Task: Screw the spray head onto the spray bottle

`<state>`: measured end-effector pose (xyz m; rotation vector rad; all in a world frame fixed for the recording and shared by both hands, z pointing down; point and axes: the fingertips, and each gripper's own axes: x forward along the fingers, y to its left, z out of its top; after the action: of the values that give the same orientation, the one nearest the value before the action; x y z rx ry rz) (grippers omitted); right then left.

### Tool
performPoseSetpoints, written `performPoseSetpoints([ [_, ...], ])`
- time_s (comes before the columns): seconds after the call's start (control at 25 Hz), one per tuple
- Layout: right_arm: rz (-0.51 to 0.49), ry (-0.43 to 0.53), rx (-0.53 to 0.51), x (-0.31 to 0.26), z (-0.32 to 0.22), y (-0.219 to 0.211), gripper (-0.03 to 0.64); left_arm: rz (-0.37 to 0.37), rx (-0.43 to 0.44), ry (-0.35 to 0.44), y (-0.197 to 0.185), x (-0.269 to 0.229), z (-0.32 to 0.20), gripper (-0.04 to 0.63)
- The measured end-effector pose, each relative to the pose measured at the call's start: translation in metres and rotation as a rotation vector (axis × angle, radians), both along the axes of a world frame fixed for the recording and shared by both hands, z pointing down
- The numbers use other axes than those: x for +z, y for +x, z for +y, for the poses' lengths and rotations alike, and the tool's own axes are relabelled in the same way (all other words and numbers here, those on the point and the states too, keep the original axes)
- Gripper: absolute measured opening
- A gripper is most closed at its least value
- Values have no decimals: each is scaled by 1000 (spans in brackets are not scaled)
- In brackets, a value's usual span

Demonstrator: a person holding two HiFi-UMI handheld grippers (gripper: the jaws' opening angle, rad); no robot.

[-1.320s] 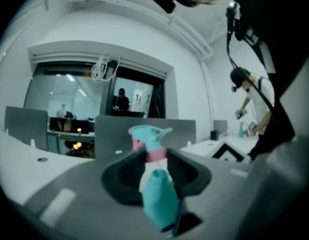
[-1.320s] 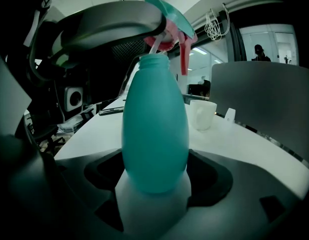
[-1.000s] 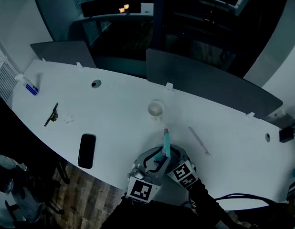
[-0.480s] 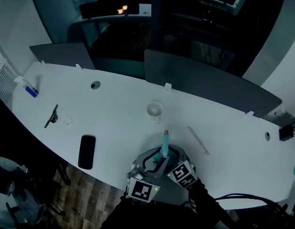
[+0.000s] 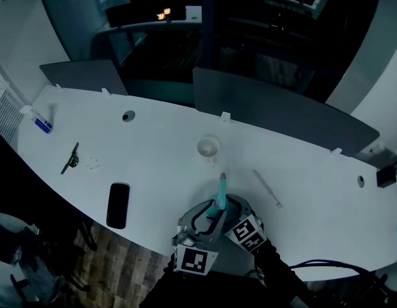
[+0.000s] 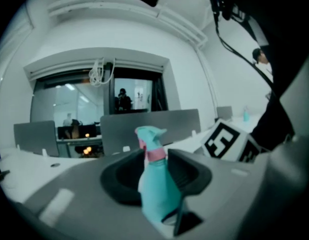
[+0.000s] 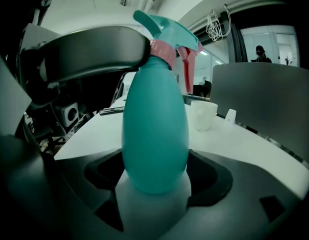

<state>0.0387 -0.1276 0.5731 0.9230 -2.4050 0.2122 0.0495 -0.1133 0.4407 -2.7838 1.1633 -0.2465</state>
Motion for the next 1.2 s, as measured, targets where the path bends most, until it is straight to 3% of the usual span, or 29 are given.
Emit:
performPoseSetpoints([
  [0.12, 0, 0, 2, 0, -1, 0, 379, 43, -11, -19, -3, -9, -1, 167],
  [0.32, 0, 3, 2, -1, -1, 0, 379, 10, 15, -92, 6, -6, -13, 236],
  [0.48, 5, 7, 1, -1, -2, 1, 380, -68, 55, -142, 18, 3, -20, 230],
  [0.52, 5, 7, 1, 0, -1, 1, 379, -86, 64, -140, 20, 5, -18, 174],
  [0.56, 4, 7, 0, 0, -1, 0, 380, -95, 67, -132, 21, 5, -17, 158],
  [0.68, 11, 14, -13, -1, 0, -1, 379, -95, 52, -81, 17, 4, -12, 156],
  [0.96, 18, 22, -41, 0, 3, -5, 379, 34, -9, 52, 10, -3, -7, 155],
  [1.08, 11, 11, -36, 0, 2, -5, 379, 83, -24, 21, 8, 2, -7, 155],
  [1.2, 1, 0, -29, 1, 2, -5, 379, 76, -21, -16, 5, 7, -6, 156],
])
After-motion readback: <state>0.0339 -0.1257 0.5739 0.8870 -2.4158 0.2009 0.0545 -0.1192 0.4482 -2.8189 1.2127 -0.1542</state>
